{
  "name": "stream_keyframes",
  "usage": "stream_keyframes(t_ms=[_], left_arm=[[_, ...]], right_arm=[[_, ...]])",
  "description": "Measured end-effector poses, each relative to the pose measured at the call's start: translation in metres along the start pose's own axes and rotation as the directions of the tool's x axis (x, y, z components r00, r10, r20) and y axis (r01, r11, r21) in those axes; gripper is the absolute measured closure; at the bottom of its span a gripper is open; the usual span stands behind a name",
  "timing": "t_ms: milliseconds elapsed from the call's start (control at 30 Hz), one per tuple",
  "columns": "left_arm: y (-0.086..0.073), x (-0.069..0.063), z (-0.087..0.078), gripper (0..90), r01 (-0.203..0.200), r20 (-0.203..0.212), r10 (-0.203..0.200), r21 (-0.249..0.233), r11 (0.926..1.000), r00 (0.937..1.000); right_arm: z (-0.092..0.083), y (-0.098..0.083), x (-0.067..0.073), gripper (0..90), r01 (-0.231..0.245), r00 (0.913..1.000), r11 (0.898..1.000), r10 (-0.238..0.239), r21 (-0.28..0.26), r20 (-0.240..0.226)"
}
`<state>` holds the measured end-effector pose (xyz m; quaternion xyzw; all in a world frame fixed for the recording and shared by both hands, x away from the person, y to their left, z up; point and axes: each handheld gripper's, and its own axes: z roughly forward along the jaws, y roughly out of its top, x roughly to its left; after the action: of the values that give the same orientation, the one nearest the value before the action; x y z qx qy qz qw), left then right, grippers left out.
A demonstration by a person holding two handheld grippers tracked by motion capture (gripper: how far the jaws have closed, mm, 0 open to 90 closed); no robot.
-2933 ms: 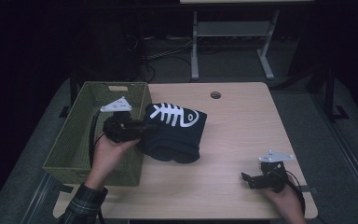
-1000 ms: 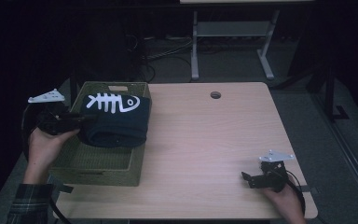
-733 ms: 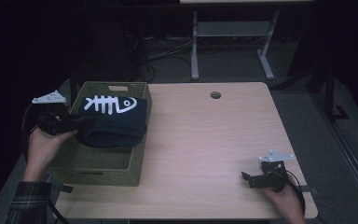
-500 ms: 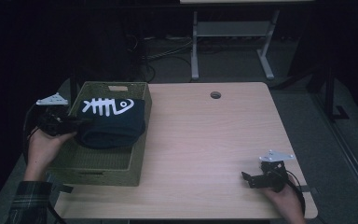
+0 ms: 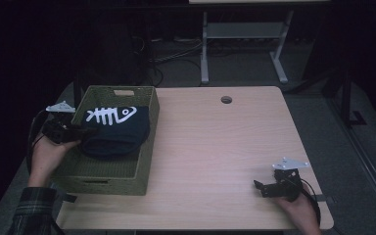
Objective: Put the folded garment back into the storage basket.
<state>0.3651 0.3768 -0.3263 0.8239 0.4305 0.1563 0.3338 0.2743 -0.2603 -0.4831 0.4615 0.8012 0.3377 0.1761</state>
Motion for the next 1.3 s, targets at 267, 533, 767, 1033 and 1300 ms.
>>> stream_keyframes(t_ms=[267, 533, 767, 1033, 1300], left_arm=[[-0.006, 0.005, 0.007, 73.4, 0.007, 0.009, -0.007, 0.026, 0.9996, 0.9999], [-0.012, 0.010, 0.013, 73.5, 0.004, 0.001, -0.004, 0.060, 0.9982, 1.0000], [-0.016, 0.011, 0.031, 73.4, -0.023, 0.019, 0.021, 0.140, 0.9899, 0.9996], [-0.019, 0.014, 0.048, 69.5, -0.017, -0.023, 0.021, 0.180, 0.9835, 0.9995], [-0.019, 0.017, 0.048, 45.6, 0.015, -0.085, -0.001, 0.159, 0.9871, 0.9964]], right_arm=[[0.000, 0.000, 0.000, 2.0, 0.000, 1.0000, 1.000, 0.000, 0.000, 0.001], [0.000, 0.000, 0.000, 1.9, 0.000, 1.0000, 1.000, 0.000, 0.002, 0.003], [0.000, 0.000, -0.001, 1.9, -0.001, 1.0000, 1.000, 0.001, 0.003, 0.004], [0.000, 0.000, -0.001, 2.0, 0.000, 1.0000, 1.000, 0.000, 0.002, 0.005], [0.000, 0.000, -0.001, 1.9, 0.000, 1.0000, 1.000, 0.000, 0.002, 0.004]])
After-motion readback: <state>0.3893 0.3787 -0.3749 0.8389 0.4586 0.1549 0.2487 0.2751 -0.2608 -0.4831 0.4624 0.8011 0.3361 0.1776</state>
